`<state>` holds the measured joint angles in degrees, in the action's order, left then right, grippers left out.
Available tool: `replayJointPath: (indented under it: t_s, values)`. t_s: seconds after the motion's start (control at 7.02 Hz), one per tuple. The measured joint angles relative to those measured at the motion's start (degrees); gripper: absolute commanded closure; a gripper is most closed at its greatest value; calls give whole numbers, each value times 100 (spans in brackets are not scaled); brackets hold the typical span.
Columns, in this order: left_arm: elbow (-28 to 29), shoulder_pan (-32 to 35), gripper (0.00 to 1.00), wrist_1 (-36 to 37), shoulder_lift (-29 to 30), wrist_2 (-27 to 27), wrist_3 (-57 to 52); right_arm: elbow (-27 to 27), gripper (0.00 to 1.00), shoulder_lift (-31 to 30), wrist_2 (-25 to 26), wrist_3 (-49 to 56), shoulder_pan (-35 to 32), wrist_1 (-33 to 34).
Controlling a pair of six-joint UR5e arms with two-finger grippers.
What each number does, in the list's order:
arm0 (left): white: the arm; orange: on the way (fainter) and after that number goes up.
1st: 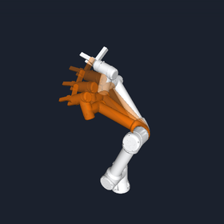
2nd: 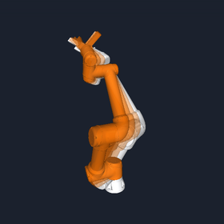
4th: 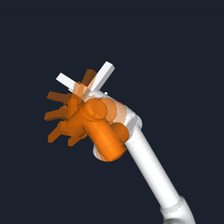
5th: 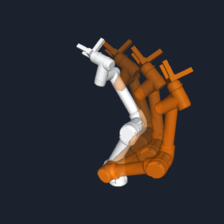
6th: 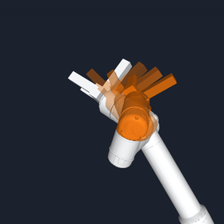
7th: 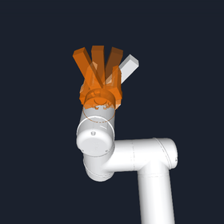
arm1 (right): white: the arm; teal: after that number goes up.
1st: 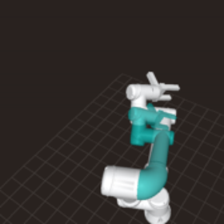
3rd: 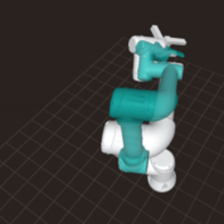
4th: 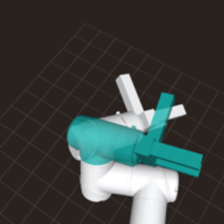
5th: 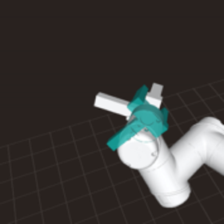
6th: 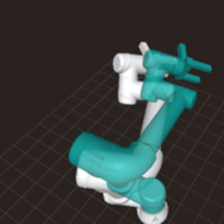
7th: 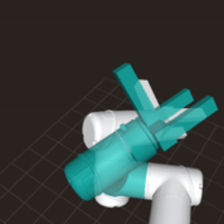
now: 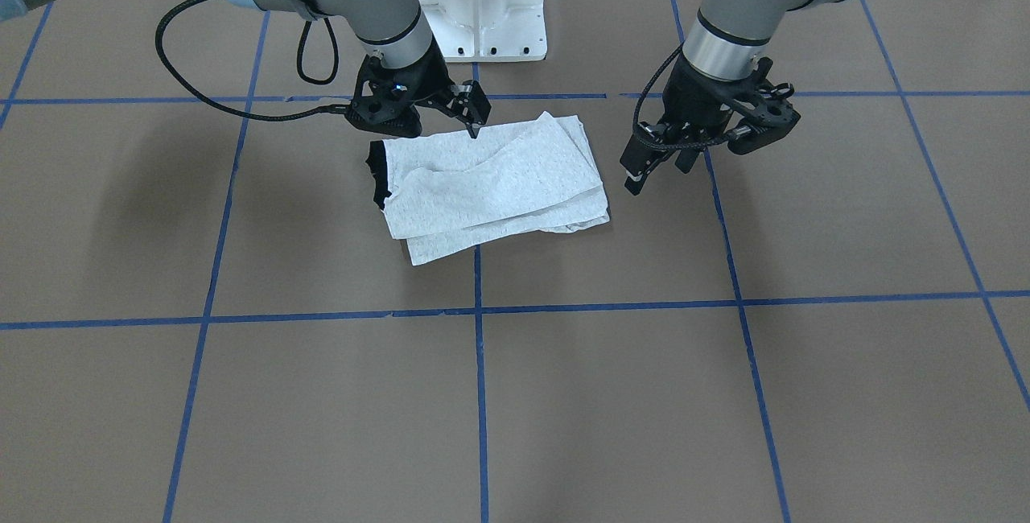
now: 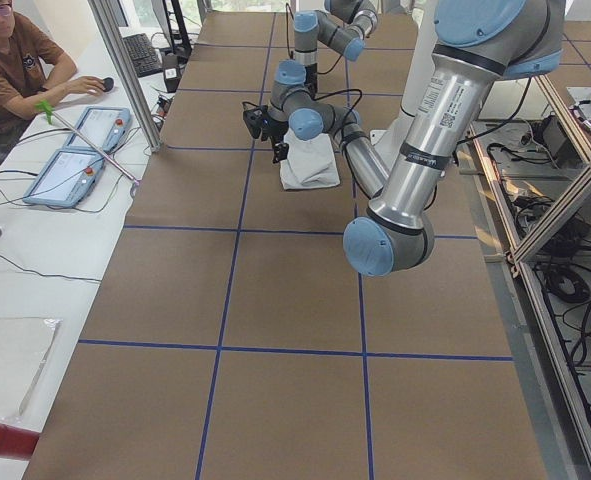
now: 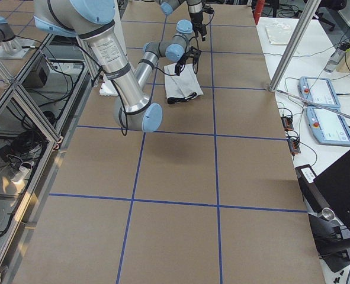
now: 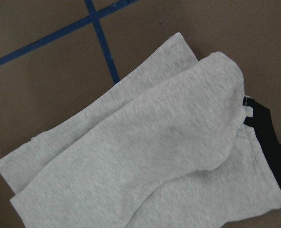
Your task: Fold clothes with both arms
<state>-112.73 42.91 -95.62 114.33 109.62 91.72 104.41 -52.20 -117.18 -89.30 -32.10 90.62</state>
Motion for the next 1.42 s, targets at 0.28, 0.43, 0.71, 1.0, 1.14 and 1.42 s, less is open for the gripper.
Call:
replayJointPath:
  t_s: [0.28, 0.43, 0.71, 1.0, 1.14, 1.42]
  values:
    - [-27, 141, 1, -1, -196, 4, -894, 1, 0, -411, -23, 1305, -683, 0]
    - [-28, 399, 1, -6, -340, 35, -1575, -13, 0, -716, -55, 2190, -1145, 2]
    - [-25, 1267, 1, -11, -731, 464, -3247, -48, 0, -1434, -213, 4014, -2091, 2]
    - [-23, 2333, 1, -11, -1322, 954, -5248, -178, 0, -2225, -837, 5914, -3210, -2]
    - [-18, 2897, 1, 4, -1641, 1084, -6467, -357, 0, -2612, -1145, 6988, -3805, -8]
    - [18, 3864, 1, 25, -2213, 1172, -8718, -969, 0, -3144, -1606, 9087, -4799, -17]
